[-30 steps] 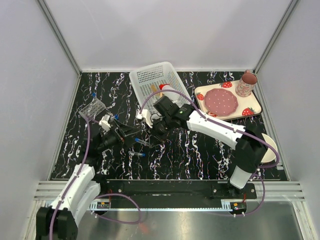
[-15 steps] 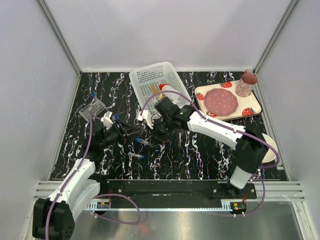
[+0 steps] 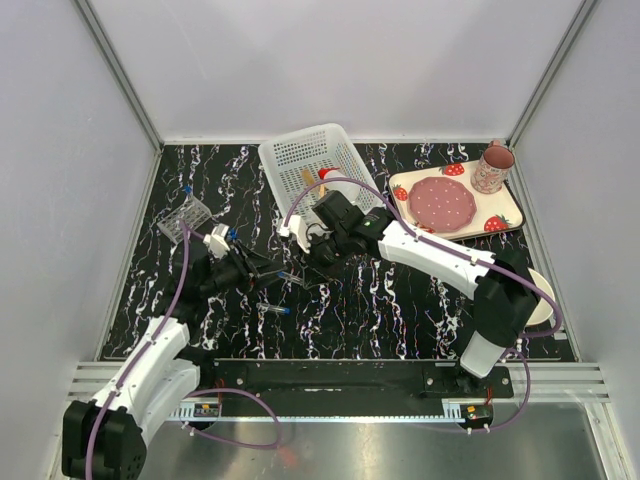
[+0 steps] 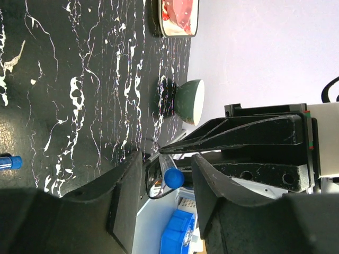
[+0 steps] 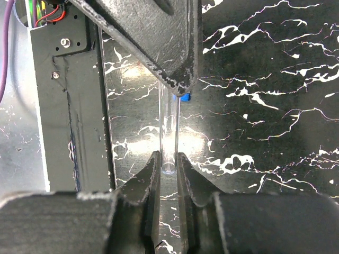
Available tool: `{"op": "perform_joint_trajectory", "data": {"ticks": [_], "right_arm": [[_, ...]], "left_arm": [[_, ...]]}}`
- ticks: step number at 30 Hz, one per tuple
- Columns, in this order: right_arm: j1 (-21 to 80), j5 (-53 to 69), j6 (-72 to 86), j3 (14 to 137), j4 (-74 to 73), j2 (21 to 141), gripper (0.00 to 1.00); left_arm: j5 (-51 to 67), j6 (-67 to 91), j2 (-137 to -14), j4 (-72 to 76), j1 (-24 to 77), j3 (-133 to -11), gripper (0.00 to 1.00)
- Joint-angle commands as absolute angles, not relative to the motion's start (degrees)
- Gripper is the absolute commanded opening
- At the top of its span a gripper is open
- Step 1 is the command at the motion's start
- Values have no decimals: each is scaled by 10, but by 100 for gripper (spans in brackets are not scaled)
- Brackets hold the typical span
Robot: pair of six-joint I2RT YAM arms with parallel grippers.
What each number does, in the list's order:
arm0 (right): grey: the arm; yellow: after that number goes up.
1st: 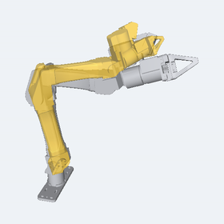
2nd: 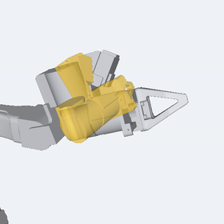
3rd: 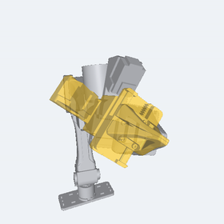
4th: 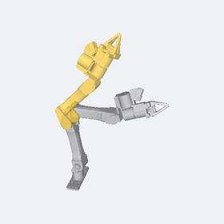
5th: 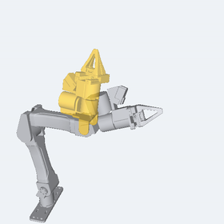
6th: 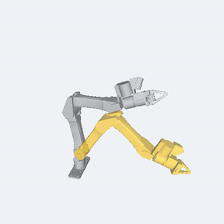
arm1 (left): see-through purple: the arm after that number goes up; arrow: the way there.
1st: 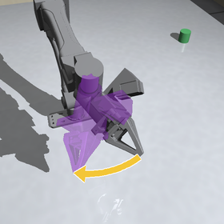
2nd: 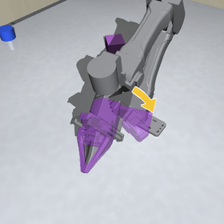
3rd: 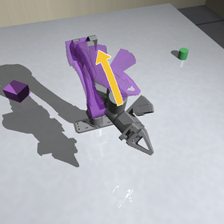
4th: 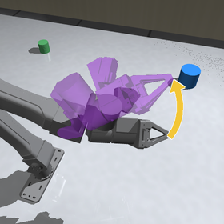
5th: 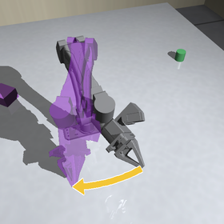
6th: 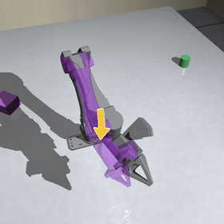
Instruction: Organize the chemistry lab equipment
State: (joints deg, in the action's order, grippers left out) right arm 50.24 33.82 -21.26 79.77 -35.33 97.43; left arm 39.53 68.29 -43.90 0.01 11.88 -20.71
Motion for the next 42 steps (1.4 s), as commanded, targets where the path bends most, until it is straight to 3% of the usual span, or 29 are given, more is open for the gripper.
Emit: {"op": "perform_joint_trajectory", "data": {"ticks": [1, 19, 24, 26, 27, 28, 31, 32, 36, 42], "right_arm": [[499, 328, -216, 803, -338, 967, 13], [500, 327, -214, 804, -339, 978, 14], [500, 328, -215, 804, -339, 979, 14], [499, 328, -216, 805, -339, 979, 16], [499, 328, -219, 807, -344, 978, 20], [499, 327, -235, 810, -352, 978, 42], [478, 316, -260, 849, -401, 977, 79], [467, 322, -266, 875, -416, 977, 99], [384, 369, -286, 894, -468, 956, 100], [294, 402, -304, 795, -436, 869, 100]], "left_arm": [[379, 664, -428, 8, 129, -233, 43], [371, 653, -429, 9, 146, -235, 31], [371, 650, -427, 13, 149, -234, 10], [360, 647, -422, 11, 149, -236, 8], [353, 636, -416, 2, 149, -239, 7], [345, 628, -415, -24, 149, -253, 7], [293, 539, -432, -150, 145, -326, 6], [249, 476, -445, -188, 138, -352, 6], [115, 336, -511, -357, 98, -489, 6], [-87, 218, -624, -379, 40, -641, 7]]}}
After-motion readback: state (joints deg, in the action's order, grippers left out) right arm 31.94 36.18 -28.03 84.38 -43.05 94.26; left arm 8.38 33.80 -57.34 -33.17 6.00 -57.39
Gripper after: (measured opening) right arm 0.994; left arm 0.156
